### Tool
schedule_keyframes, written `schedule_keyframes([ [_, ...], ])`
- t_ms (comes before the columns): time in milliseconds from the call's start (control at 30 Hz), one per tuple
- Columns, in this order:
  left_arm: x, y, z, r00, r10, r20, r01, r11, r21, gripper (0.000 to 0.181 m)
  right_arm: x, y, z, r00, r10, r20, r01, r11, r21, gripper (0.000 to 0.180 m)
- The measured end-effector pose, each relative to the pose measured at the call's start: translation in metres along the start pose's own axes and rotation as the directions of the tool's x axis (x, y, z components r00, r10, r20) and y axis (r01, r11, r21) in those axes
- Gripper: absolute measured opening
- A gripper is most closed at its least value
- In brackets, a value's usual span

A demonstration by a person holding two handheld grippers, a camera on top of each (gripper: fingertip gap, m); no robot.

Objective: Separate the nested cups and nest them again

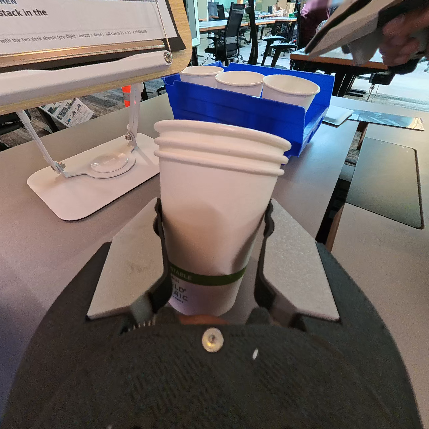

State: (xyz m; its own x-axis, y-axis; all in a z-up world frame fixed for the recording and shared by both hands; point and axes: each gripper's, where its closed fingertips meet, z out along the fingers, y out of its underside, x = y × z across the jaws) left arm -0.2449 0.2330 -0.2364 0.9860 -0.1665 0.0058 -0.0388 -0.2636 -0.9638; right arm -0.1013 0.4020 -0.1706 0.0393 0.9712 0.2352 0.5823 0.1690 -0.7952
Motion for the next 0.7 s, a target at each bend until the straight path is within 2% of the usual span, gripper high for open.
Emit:
schedule_keyframes([
  [100,0.001,0.001,0.001,1.000,0.003,-0.006,-0.003,1.000,-0.001,0.088,-0.030,-0.030,-0.003,0.997,0.020,0.078,-0.032,0.987,0.159,0.008],
  [233,0.009,0.001,0.003,0.999,0.032,-0.032,-0.032,0.999,-0.007,0.088,-0.108,-0.065,-0.004,0.932,-0.009,0.363,-0.106,0.949,0.298,0.009],
  [333,0.014,0.003,0.005,0.997,0.054,-0.046,-0.055,0.998,-0.015,0.087,-0.151,-0.076,0.010,0.894,-0.045,0.446,-0.104,0.947,0.304,0.010],
  [500,0.017,0.004,0.006,0.996,0.064,-0.055,-0.065,0.998,-0.021,0.088,-0.186,-0.079,0.042,0.895,-0.099,0.435,-0.030,0.959,0.282,0.010],
  [633,0.018,0.003,0.006,0.996,0.066,-0.056,-0.067,0.998,-0.018,0.087,-0.203,-0.083,0.054,0.854,-0.048,0.518,-0.101,0.961,0.256,0.009],
  [700,0.018,0.003,0.006,0.996,0.065,-0.053,-0.067,0.998,-0.022,0.088,-0.205,-0.083,0.057,0.841,-0.038,0.539,-0.118,0.960,0.252,0.000],
])
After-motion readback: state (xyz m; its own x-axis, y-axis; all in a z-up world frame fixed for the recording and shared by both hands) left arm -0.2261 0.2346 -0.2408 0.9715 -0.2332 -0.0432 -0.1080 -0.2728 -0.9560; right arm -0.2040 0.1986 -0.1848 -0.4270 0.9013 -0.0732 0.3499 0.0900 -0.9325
